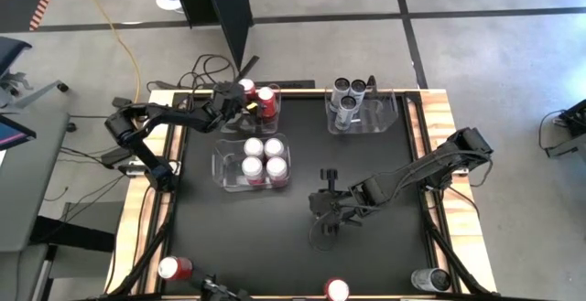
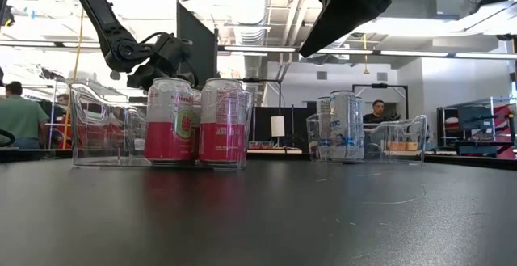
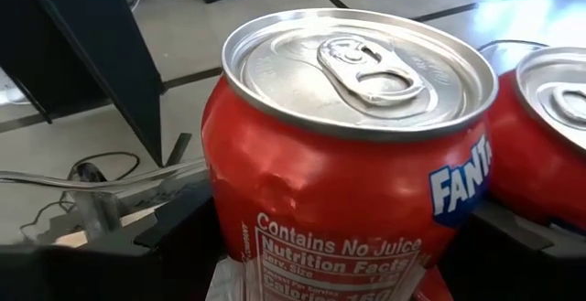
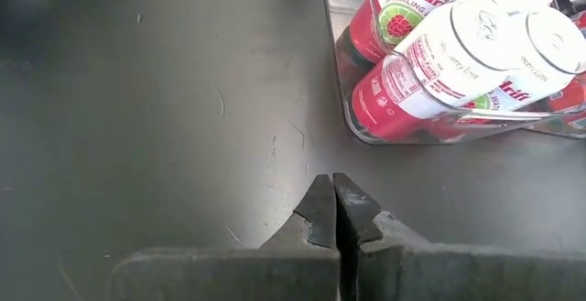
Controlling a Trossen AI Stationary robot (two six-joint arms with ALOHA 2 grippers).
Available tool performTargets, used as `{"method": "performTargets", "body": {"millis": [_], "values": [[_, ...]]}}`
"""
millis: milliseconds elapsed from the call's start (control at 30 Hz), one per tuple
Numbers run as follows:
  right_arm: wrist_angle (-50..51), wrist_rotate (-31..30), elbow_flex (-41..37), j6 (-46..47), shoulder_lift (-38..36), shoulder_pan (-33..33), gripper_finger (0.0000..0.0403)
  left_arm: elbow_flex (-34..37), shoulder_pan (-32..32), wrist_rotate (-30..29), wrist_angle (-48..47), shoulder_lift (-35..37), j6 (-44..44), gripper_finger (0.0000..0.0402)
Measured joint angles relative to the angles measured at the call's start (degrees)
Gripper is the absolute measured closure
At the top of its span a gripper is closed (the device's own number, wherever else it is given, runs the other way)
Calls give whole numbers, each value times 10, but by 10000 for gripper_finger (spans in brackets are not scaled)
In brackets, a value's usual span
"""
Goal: Sort soda cans
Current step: Put the top orange soda can into the top left transparent bin
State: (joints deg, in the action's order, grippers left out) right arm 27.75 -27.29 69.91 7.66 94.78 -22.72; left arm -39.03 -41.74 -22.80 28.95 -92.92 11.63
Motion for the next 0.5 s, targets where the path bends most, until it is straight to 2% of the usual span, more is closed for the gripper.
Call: {"method": "performTargets", "body": {"millis": [500], "values": [[1, 0, 0, 3, 0, -1, 400, 0, 1, 15, -2, 5, -9, 72]]}}
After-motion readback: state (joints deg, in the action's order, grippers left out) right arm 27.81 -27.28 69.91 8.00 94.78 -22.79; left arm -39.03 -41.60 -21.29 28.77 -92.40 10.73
